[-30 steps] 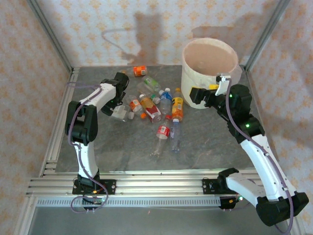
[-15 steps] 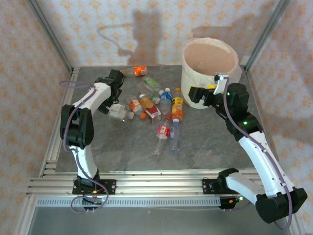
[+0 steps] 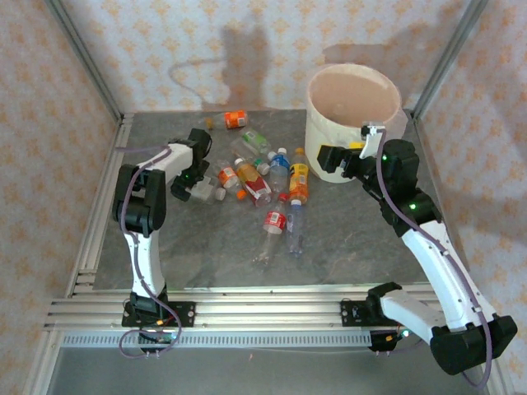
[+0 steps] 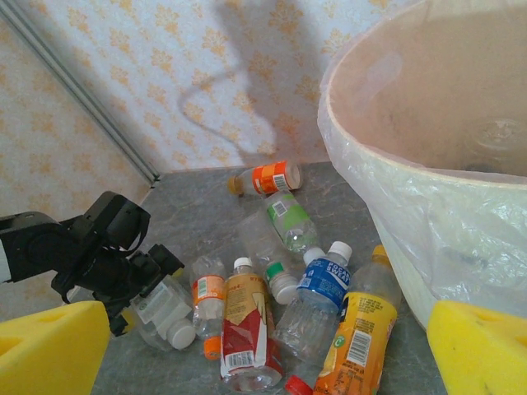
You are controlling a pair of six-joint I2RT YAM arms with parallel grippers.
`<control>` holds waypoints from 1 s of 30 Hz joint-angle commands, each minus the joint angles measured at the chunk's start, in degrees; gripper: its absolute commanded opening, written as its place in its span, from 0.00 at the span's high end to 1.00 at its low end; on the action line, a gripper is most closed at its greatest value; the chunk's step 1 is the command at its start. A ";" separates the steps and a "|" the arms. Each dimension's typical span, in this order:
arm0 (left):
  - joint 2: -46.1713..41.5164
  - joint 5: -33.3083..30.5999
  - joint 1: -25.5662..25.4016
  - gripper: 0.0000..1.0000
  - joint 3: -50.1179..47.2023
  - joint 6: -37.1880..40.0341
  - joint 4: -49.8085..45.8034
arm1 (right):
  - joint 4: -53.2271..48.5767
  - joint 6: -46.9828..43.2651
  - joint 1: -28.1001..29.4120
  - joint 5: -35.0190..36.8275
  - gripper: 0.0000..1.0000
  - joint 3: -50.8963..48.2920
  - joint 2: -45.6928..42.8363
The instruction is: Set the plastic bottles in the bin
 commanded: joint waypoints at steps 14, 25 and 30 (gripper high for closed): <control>-14.57 -6.77 0.27 0.28 -8.17 10.40 7.77 | 3.11 3.43 1.67 -5.83 0.01 0.24 1.35; -37.28 10.22 -3.55 0.37 -18.50 18.40 22.68 | 13.53 13.91 11.58 0.01 0.00 -0.44 10.02; -44.18 14.02 -9.39 0.37 -18.27 22.26 28.04 | 18.86 19.89 14.66 -1.74 0.02 1.27 16.74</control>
